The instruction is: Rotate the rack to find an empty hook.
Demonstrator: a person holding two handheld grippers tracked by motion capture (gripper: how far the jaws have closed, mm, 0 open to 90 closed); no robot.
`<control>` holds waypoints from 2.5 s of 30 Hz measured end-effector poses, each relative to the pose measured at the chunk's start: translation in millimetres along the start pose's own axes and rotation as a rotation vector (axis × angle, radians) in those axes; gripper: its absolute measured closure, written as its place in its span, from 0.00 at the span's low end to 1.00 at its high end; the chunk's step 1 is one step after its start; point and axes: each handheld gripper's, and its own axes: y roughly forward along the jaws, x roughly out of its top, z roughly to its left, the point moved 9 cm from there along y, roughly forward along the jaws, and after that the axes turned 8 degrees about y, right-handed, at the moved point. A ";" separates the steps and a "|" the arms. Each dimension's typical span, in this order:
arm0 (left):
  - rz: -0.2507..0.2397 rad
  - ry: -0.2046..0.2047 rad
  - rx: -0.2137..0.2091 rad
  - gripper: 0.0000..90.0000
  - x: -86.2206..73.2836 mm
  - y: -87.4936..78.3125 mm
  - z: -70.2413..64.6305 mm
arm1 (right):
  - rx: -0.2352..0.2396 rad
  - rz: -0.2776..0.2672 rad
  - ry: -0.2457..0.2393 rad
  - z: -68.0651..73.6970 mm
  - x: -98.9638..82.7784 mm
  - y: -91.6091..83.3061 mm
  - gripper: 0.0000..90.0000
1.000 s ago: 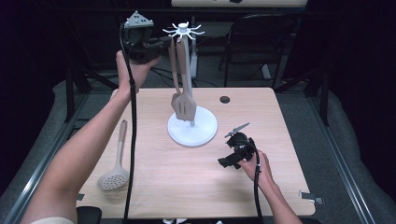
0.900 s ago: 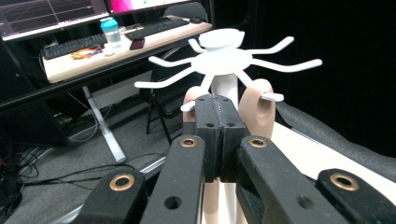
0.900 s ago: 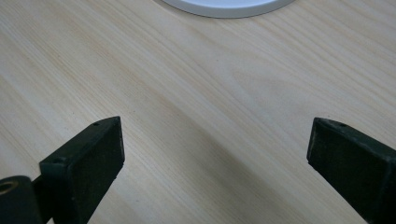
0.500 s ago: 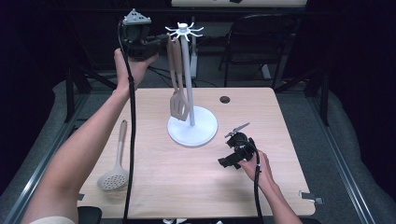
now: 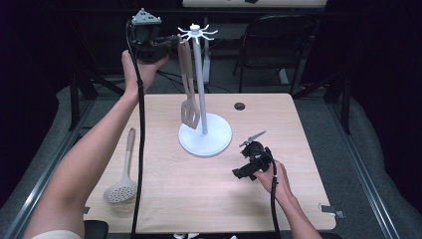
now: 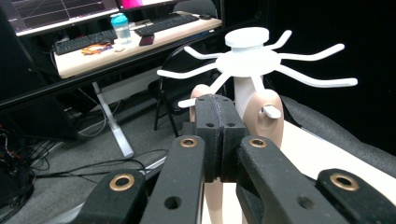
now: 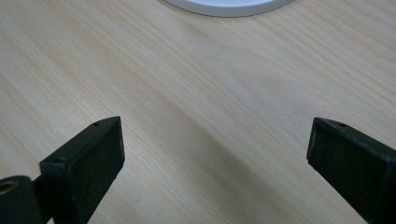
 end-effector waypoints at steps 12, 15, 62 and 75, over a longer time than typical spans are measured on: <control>0.008 -0.013 0.007 1.00 -1.4 2.4 7.4 | 0.007 -0.006 0.008 0.8 0.0 0.5 0.04; 0.002 -0.009 0.001 1.00 -2.6 -1.7 5.3 | 0.007 -0.006 0.003 -0.2 0.0 0.5 0.04; 0.003 -0.005 -0.026 0.91 -16.6 -16.0 -4.5 | 0.007 0.013 -0.011 0.1 -1.7 1.9 0.04; 0.164 -0.037 0.006 0.36 -77.1 -5.5 0.8 | -0.001 0.010 -0.018 -0.3 -1.7 1.9 0.04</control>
